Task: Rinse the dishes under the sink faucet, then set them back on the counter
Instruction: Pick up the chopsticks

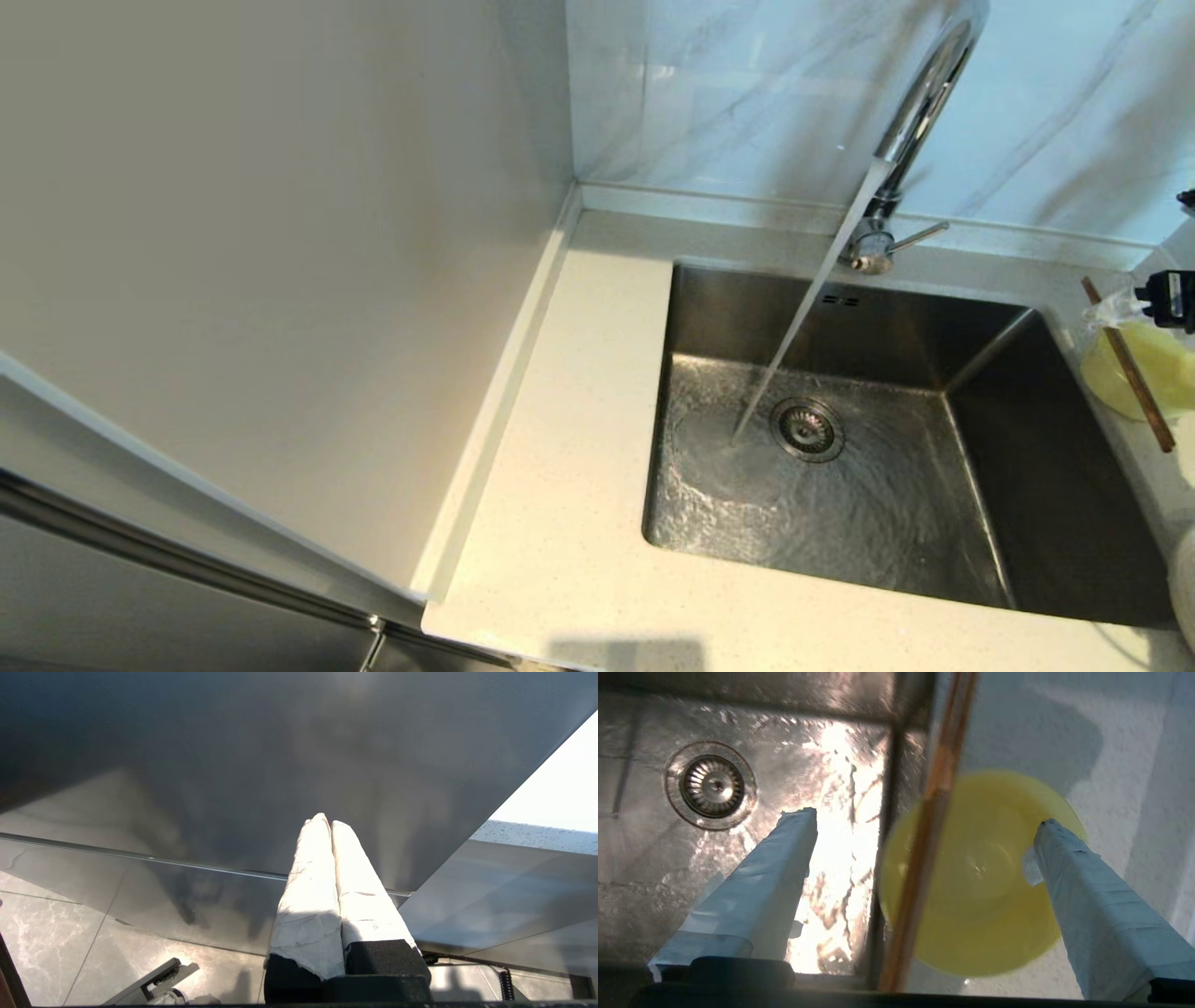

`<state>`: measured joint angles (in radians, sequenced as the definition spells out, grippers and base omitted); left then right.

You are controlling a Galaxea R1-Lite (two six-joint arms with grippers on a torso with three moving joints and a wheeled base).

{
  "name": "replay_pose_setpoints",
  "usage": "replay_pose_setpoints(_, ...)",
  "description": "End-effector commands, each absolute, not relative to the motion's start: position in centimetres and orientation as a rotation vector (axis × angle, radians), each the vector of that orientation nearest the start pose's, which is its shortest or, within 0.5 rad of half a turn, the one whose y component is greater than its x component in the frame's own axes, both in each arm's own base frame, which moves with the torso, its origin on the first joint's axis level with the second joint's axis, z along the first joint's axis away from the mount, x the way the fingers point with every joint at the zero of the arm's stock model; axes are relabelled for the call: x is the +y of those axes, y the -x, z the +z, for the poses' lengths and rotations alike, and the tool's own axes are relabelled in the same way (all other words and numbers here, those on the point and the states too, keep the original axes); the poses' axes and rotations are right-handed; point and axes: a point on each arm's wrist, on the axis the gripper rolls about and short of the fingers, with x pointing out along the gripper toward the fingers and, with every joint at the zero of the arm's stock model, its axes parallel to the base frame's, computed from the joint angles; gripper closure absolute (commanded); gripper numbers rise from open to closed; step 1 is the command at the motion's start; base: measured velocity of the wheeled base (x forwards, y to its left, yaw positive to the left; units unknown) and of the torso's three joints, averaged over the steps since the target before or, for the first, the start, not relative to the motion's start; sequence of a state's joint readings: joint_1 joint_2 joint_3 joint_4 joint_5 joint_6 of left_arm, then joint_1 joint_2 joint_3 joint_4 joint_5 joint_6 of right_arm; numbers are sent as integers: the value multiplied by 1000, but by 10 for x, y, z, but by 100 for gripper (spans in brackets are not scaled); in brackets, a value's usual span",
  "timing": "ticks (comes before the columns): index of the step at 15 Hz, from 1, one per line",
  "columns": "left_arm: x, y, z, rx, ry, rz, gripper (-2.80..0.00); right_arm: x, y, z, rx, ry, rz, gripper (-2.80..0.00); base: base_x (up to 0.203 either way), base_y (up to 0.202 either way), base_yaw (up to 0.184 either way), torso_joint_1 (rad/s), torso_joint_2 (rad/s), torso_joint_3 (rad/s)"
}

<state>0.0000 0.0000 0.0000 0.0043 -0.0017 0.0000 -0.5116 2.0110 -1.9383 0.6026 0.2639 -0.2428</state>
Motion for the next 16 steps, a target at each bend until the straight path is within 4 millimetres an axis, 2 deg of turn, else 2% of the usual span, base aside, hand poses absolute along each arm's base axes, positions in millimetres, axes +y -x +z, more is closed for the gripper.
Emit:
replay_pose_setpoints(1,0,23,75,5,0,-2,0,-175,-344,273,638,-10,-136,-280,0,0,0,0,0,0)
replay_pose_setpoints(4,0,23,75,5,0,-2,0,-164,-360,267,628,35,-161,-280,0,0,0,0,0,0)
replay_pose_setpoints(6,0,23,75,5,0,-2,0,-165,-374,262,588,69,-202,-280,0,0,0,0,0,0)
replay_pose_setpoints(11,0,23,75,5,0,-2,0,-173,-388,255,562,113,-312,-280,0,0,0,0,0,0)
replay_pose_setpoints(16,0,23,75,5,0,-2,0,-175,-392,247,578,112,-320,-280,0,0,0,0,0,0)
